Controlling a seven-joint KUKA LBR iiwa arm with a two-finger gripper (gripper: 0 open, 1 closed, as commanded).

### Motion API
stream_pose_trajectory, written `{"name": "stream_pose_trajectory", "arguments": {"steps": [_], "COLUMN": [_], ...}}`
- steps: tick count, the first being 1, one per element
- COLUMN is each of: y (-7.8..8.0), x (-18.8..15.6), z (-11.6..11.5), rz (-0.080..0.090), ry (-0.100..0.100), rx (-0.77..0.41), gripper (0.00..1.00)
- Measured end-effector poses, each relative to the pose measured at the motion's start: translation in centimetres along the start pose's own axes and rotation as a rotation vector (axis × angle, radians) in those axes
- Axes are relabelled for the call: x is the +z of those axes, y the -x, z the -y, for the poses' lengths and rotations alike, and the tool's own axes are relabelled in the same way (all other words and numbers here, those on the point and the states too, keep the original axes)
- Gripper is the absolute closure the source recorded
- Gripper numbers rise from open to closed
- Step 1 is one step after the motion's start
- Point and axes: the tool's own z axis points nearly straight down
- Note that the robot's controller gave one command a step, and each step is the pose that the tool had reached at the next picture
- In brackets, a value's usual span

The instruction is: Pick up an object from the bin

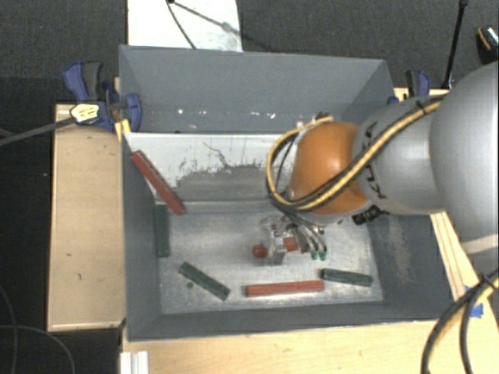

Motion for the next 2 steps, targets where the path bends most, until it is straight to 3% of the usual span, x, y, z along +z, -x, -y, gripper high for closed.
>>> {"name": "stream_pose_trajectory", "arguments": {"steps": [1, 2], "y": [2.9, 2.7], "x": [-11.9, -16.6], "z": [-1.7, -0.7], "rz": [0.008, 0.004], "ry": [0.0, -0.001], "rx": [-0.045, -0.106], "gripper": [1.0, 1.0]}}
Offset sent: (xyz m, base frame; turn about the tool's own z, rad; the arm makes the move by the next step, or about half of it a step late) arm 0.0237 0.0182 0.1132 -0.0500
